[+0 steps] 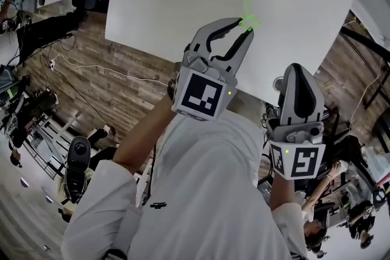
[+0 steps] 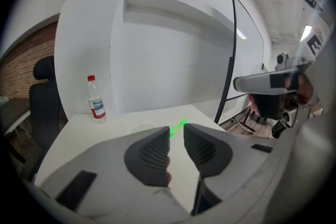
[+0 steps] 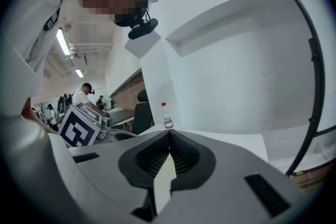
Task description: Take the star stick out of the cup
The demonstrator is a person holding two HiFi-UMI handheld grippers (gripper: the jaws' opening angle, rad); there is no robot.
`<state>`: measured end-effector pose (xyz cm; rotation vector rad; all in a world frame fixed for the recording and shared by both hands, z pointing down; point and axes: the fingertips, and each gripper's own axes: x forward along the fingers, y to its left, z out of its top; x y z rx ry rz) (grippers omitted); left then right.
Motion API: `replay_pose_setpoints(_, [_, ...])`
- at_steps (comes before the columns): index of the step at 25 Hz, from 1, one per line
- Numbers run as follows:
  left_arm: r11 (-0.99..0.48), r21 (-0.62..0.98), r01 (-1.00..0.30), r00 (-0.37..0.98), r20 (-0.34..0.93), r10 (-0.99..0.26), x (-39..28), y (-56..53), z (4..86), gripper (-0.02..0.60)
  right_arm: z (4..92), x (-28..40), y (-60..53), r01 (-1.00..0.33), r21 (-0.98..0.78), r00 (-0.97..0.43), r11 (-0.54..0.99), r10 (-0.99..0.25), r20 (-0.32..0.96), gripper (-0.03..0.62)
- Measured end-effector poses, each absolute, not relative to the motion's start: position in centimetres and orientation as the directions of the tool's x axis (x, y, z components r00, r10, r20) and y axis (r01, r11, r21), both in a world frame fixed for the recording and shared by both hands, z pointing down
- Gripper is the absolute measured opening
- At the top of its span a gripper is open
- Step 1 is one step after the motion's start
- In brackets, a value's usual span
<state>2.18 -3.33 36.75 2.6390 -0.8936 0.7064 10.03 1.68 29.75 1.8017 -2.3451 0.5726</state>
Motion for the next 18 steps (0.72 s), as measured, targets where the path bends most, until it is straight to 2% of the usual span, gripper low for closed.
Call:
replay_pose_setpoints(3, [-0.741, 0.123, -0.660, 0.678, 0.522, -0.517, 2.0, -3.8, 36.7, 0.060, 29.7, 10.3, 1.5, -0.953, -0.217, -0.276, 0.213, -0.906, 0.322, 0.003])
replay_pose_setpoints(18, [-0.638, 0.093, -0.764, 0.594, 0.489, -0.639, 0.0, -5.9, 35.7, 0.037, 29.4, 10.2, 1.1, -0.947, -0.217, -0.296, 0.236, -0.903, 0.312, 0.003])
